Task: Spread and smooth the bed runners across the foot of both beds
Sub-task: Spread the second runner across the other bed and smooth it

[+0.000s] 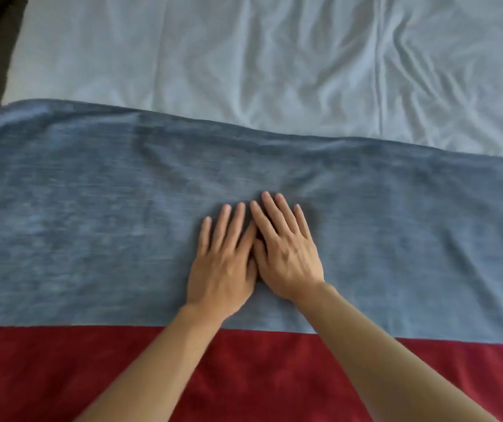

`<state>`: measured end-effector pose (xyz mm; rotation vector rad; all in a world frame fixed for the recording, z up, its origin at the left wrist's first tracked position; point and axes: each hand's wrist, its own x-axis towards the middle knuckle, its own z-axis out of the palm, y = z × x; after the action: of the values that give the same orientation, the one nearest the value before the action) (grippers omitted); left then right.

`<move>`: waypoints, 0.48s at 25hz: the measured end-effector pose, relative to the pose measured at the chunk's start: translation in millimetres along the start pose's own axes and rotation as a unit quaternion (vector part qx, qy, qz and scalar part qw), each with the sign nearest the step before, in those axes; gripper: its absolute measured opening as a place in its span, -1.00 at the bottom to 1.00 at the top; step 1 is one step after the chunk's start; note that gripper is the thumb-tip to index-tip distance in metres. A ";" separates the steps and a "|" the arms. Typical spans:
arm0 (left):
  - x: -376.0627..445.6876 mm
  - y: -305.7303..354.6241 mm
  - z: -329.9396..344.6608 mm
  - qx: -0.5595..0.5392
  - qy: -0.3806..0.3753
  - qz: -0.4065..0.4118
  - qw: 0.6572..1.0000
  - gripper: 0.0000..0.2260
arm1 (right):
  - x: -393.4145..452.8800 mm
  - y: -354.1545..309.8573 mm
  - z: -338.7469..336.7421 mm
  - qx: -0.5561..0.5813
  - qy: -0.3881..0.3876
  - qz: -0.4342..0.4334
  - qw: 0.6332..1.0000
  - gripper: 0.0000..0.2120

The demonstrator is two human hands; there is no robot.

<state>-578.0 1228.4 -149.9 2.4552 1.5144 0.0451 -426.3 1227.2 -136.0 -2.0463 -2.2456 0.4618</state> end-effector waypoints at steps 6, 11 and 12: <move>44.5 -33.6 4.3 0.058 0.005 -0.109 0.992 -0.30 | 13.8 147.7 -21.0 -0.058 0.043 0.096 0.993 -0.29; 100.1 67.6 5.2 0.032 0.037 -0.032 0.998 -0.34 | -0.9 211.8 -46.5 -0.018 0.091 0.220 0.971 -0.31; 109.8 102.8 10.8 0.020 0.039 0.018 0.999 -0.36 | -1.1 204.6 -47.2 -0.001 0.109 0.199 0.974 -0.35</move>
<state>-436.1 1279.5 -148.3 2.5398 1.5155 0.1201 -217.6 1248.5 -145.1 -2.4192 -1.7175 0.2370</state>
